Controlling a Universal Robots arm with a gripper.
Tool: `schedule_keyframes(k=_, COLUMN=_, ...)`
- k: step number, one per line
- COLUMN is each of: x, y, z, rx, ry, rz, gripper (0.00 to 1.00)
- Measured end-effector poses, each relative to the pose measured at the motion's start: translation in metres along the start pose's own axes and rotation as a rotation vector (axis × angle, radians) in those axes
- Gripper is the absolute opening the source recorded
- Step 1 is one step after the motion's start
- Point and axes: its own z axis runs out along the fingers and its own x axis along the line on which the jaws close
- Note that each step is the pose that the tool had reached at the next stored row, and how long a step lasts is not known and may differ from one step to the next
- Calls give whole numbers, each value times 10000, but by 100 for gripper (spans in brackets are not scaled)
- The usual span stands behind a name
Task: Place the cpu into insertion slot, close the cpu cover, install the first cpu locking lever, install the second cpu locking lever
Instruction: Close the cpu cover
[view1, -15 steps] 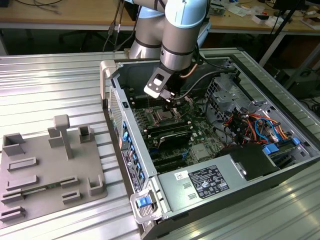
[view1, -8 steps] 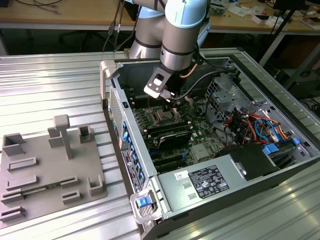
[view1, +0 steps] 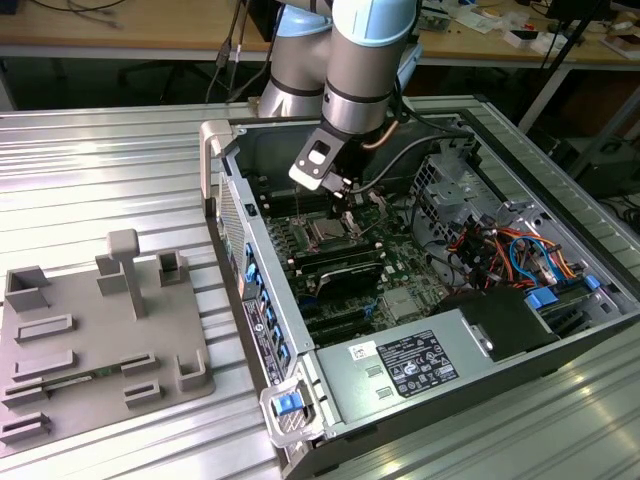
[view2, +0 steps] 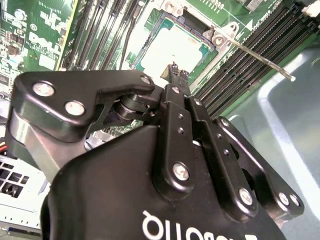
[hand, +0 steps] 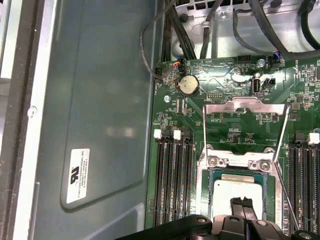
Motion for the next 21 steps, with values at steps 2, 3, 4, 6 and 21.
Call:
schedule_keyframes(k=2, x=-1, y=3, z=-2, rx=3, ry=-3, rz=-2, gripper=11)
schedule_keyframes(k=3, x=-1, y=19, z=0, rx=4, ry=-3, rz=-2, gripper=11)
schedule_keyframes(k=4, x=-1, y=33, z=2, rx=3, ry=-3, rz=-1, gripper=11)
schedule_keyframes(k=6, x=-2, y=77, z=7, rx=2, ry=-3, rz=0, gripper=11)
schedule_keyframes(k=21, x=-6, y=274, z=-118, rx=292, ry=4, rz=1, gripper=11)
